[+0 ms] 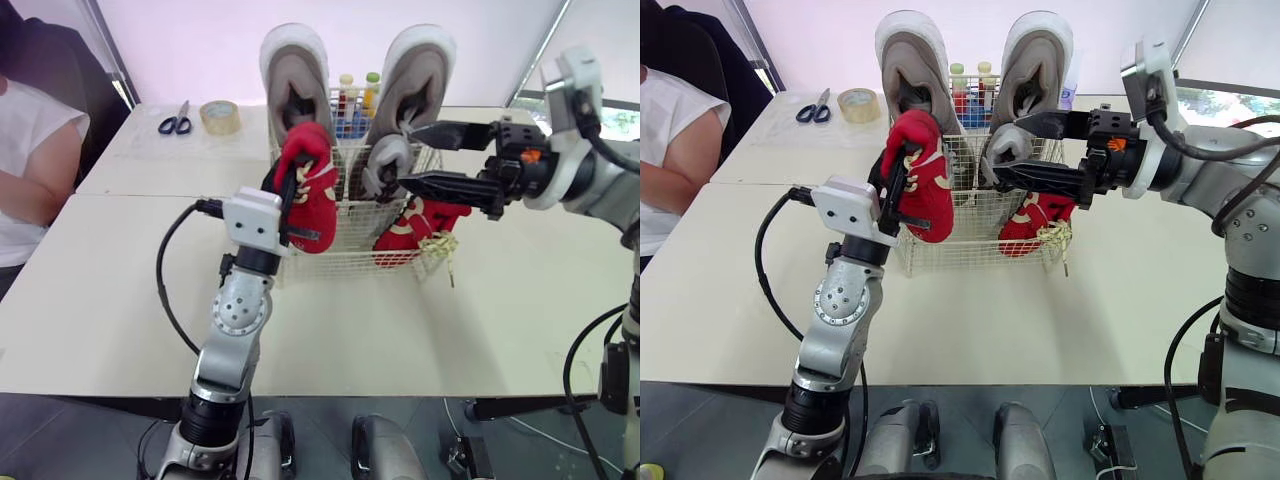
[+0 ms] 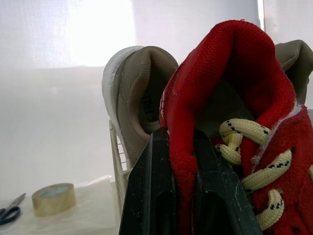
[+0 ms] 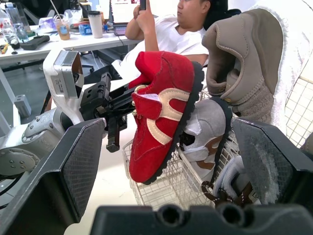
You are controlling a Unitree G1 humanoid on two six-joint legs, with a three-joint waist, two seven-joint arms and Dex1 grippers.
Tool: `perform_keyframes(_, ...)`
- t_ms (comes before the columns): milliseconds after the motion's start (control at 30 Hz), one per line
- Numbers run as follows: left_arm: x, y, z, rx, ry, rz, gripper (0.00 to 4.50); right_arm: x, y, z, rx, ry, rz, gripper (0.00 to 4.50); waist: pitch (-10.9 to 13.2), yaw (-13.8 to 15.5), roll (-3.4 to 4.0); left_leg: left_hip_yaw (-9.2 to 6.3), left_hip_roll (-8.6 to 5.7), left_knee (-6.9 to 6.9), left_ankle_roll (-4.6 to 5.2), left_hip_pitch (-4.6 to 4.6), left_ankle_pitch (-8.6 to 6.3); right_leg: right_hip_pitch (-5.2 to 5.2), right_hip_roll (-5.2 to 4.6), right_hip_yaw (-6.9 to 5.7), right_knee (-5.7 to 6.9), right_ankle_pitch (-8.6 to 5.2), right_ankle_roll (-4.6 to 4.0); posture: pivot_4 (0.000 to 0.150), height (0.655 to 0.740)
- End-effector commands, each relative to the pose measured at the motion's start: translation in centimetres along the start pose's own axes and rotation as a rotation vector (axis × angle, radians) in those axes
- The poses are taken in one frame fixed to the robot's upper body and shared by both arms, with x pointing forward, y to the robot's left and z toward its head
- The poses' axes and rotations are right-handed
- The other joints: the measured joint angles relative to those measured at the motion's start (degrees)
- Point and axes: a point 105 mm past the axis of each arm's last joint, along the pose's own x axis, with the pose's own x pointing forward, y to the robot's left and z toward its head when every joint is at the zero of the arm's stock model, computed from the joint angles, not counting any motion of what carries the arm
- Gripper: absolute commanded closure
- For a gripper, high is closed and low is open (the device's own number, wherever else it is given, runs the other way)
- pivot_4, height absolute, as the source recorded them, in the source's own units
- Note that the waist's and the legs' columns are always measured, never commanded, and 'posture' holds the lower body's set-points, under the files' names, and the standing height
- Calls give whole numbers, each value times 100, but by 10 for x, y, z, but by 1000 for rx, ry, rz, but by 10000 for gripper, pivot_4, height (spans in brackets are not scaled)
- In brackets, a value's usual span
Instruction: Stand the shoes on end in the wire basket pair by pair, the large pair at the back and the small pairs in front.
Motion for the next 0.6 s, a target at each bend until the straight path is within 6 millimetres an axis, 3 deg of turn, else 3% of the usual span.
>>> perform_keyframes(33, -2, -5, 1, 55, -11, -23, 44565, -3, 2, 18, -59, -59, 1, 0, 0, 0, 0, 1, -1, 0, 11, -2, 4, 0, -1, 0, -3, 0, 0, 1500, 7400)
perform_keyframes(433, 5, -10, 8, 104, -69, -27, 44565, -1, 2, 19, -58, -71, 7, 0, 0, -5, 0, 2, 0, 0, 9, -2, 0, -2, 0, -1, -2, 2, 3, 1500, 7400)
perform_keyframes(600, 13, -10, 21, 93, -117, -14, 44565, -1, 1, 19, -58, -72, 5, 0, 0, -1, -1, 2, 0, 0, 16, -2, 4, -2, 0, -1, -3, 3, 4, 1500, 7400)
